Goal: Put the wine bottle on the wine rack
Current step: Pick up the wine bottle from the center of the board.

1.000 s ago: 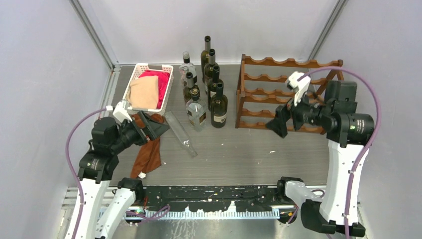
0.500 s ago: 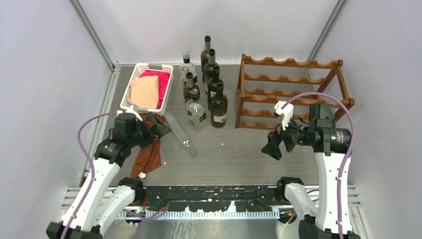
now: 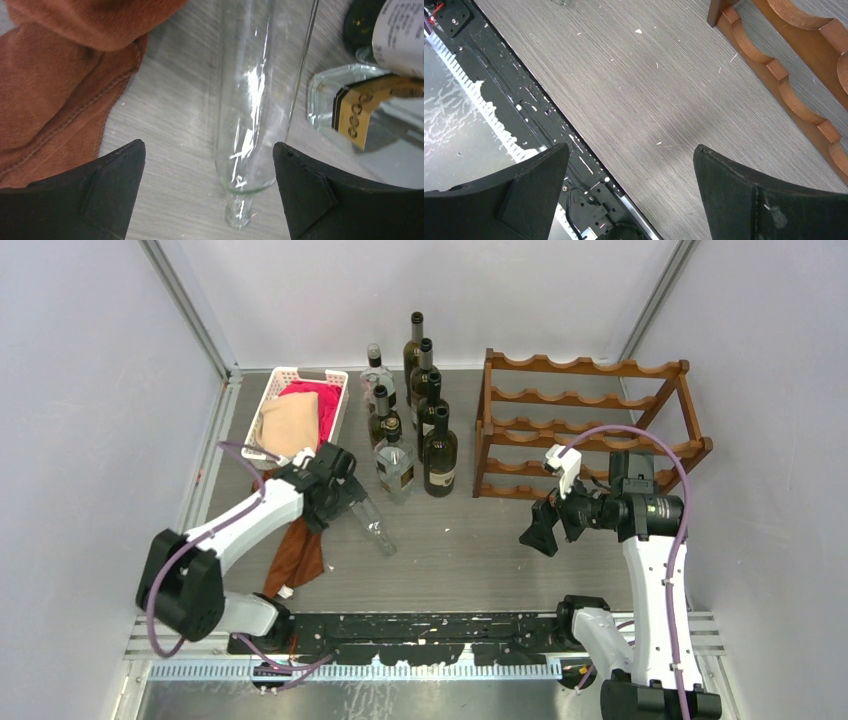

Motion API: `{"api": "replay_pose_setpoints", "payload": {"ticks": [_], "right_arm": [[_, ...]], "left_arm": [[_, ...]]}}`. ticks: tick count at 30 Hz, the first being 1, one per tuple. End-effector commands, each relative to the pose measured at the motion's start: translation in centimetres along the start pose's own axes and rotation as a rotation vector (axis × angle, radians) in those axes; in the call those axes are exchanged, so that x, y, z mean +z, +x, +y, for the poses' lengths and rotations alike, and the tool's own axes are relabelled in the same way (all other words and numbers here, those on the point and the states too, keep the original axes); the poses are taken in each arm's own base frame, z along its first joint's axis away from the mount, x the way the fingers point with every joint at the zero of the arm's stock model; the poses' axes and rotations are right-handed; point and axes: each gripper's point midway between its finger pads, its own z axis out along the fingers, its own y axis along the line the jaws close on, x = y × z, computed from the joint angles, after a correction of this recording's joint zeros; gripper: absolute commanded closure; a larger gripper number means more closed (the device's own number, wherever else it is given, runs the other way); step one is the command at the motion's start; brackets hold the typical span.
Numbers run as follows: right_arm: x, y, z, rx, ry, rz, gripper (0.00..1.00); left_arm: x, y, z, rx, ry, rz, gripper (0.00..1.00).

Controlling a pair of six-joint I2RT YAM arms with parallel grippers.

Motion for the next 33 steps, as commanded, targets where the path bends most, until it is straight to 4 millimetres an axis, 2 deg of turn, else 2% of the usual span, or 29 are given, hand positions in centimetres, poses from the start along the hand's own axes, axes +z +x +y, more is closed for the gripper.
{"api": "replay_pose_setpoints", "payload": {"ticks": [1,7,11,22,26,28,30,33], "right_arm": [[0.2,-1.1,-0.1,-0.029,-0.004,-0.053,0.0],[0.5,-0.7,-0.1,-0.022,-0.013,-0.047,0.0],[0.7,-0.7,-0.1,-0.013,-0.027,-0.048,0.0],[0.9,-0.7,0.3,-0.003,-0.05,-0.055,0.0],[0.8,-0.9,0.3,-0.003,-0.054,-0.058,0.0],[0.8,-0.9,0.3,-0.004,-0.055,-0.059,0.0],[0.8,-1.0,0.4,-0.004,-0.055,-0.06,0.0],[0.7,-1.0,0.5,-0.003,-0.059,-0.059,0.0]], "left_arm": [[0.8,-1.9,-1.9,-0.053,-0.053,-0.056,0.02],[1.9,-2.4,-3.8,-0.061,-0.02,-0.062,0.0],[3.2,-2.5,-4.1,-0.065,-0.037,-0.074,0.0],[6.4,-0.9,-3.5,-0.022,-0.134,-0.008,0.08],[7.1,-0.1,-3.2,-0.021,-0.138,0.011,0.16],[7.1,0.0,-3.0,-0.018,-0.138,0.016,0.24],[6.9,0.1,-3.0,-0.019,-0.125,0.017,0.35],[6.0,0.0,-3.1,-0.028,-0.089,0.014,0.59]]}}
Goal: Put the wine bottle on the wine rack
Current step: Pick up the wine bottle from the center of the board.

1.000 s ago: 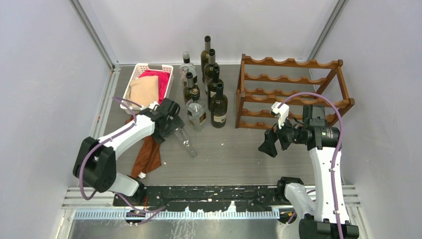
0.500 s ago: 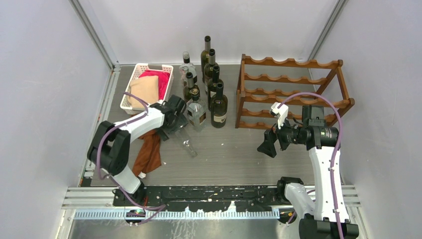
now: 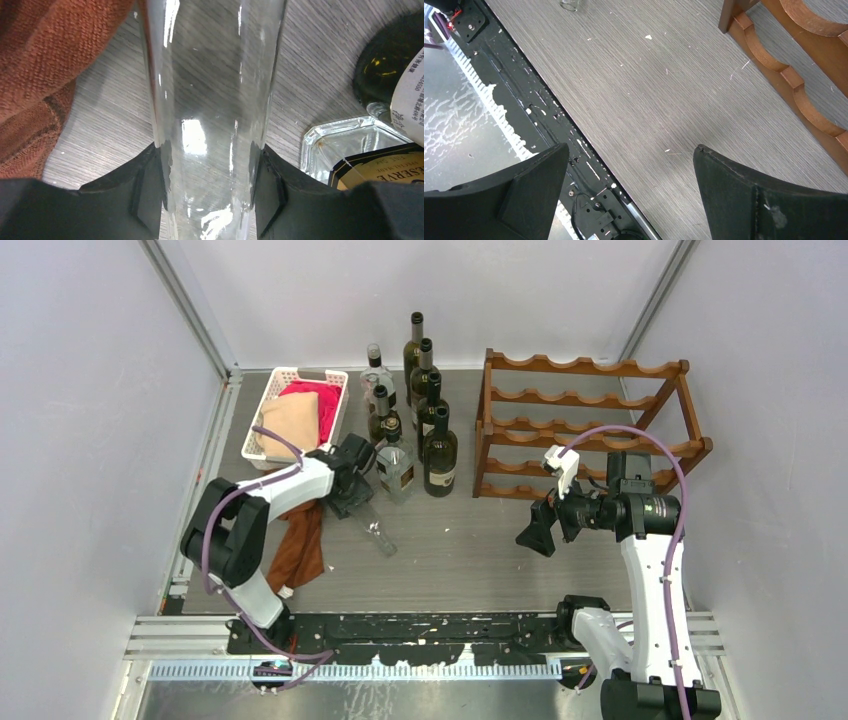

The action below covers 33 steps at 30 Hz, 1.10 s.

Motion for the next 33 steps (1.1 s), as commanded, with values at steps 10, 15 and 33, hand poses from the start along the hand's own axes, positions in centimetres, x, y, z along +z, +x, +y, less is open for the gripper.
{"api": "replay_pose_setpoints", "payload": {"ticks": [10,15,33], "right_arm": [[0.0,-1.2,1.0,-0.013,-0.062,-0.043,0.0],[0.0,-1.4,2.1,0.018,-0.132,-0.044,0.0],[-0.6,-4.3,7.1,0.036,-0.372,-0.006,0.0]], "left_arm": [[-8.1,0.2,1.4,-0.064,0.313,-0.023,0.99],[-12.0,1.3,2.0,-0.054,0.502,-0.005,1.0],[-35.0,-1.2,-0.7,0.0,1.479,-0.215,1.0]]}}
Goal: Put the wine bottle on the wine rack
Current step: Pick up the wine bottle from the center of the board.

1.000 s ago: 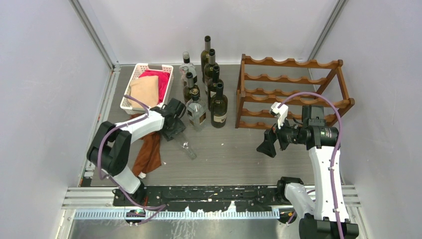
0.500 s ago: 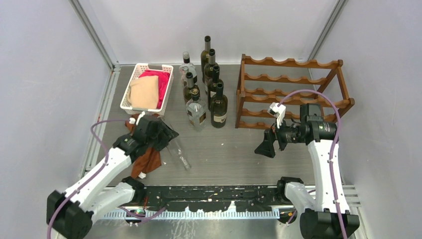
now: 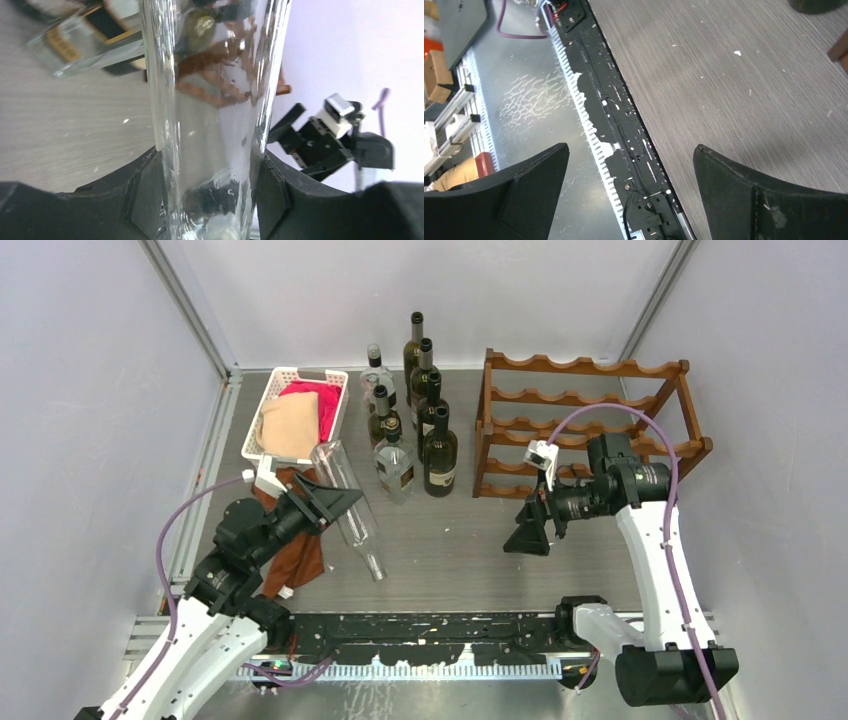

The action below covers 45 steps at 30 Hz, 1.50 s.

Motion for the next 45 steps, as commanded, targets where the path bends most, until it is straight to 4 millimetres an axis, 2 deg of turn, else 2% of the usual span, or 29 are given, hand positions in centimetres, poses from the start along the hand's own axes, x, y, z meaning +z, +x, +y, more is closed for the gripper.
{"api": "replay_pose_setpoints", "payload": {"ticks": [1,5,11,15,17,20,25,28,33,36,45], "right_arm": [[-0.1,-2.8,2.4,-0.042,-0.063,-0.036,0.0],[-0.6,-5.4,3.8,-0.094,-0.07,-0.058,0.0],[-2.6,-10.9,6.4,-0.167,-0.08,-0.133,0.0],[-4.1,-14.3,7.7,-0.189,-0.06,-0.21,0.0],[-4.8,-16.6,7.9,-0.216,-0.03,-0.284,0.0],[-5.2,-18.8,7.4,-0.223,0.012,-0.363,0.0],[-4.7,-20.2,4.4,-0.195,0.118,-0.414,0.0],[-4.2,-20.8,3.5,-0.183,0.122,-0.435,0.0],[-3.3,-22.2,1.9,-0.15,0.135,-0.471,0.0],[-3.0,-23.3,1.9,-0.138,0.118,-0.497,0.0],[-0.7,-24.2,1.1,-0.135,0.116,-0.501,0.0]], "left_arm": [[-2.3,-3.3,-11.2,0.086,0.367,-0.088,0.99],[-2.2,-4.6,-15.7,0.143,0.441,-0.116,0.99],[0.6,-6.1,-21.1,0.27,0.413,-0.241,0.99],[2.6,-6.8,-24.5,0.248,0.407,-0.35,0.99],[3.9,-7.2,-25.2,0.2,0.377,-0.387,1.0],[6.1,-7.7,-25.8,0.098,0.338,-0.416,1.0],[8.9,-8.0,-26.7,-0.042,0.293,-0.435,0.99],[10.2,-8.0,-26.9,-0.08,0.252,-0.442,0.99],[11.2,-7.3,-28.3,-0.123,0.285,-0.424,1.0],[11.7,-6.9,-28.7,-0.131,0.291,-0.417,1.0],[12.8,-6.5,-28.4,-0.196,0.275,-0.426,0.99]]}}
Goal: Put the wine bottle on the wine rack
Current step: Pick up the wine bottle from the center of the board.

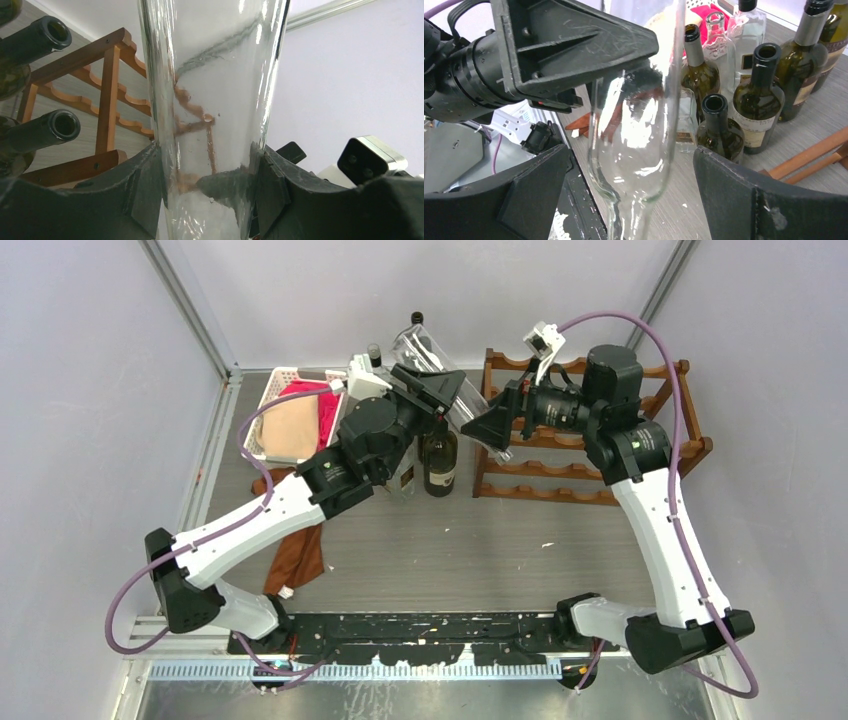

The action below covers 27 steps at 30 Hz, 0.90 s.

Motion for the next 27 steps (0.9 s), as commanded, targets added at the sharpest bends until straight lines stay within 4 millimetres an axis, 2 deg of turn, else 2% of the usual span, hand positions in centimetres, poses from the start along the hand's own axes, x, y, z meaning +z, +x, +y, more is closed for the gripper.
{"api": "replay_pose_setpoints", "payload": {"ticks": [1,6,12,24,27], "right_arm": [[1.3,-1.2,0.1,-0.032,-0.004,-0.055,0.0],[2.0,-0.9,-0.8,-0.019,0.033,-0.055,0.05],[2.4,-0.8,-1.3,-0.018,0.066,-0.053,0.17],[3.0,-0.6,-2.1,-0.061,0.11,-0.041,0.19],[3.1,-0.4,-2.2,-0.067,0.11,-0.035,0.23]], "left_arm": [[-0.5,-3.8,-5.2,-0.175,0.119,-0.117,0.99],[-0.4,-4.0,-5.0,-0.197,0.108,-0.133,0.99],[0.0,-3.8,-4.6,-0.214,0.096,-0.142,0.99],[0.6,-3.4,-4.3,-0.232,0.082,-0.146,0.99],[0.7,-3.3,-4.2,-0.233,0.081,-0.145,0.99]]}}
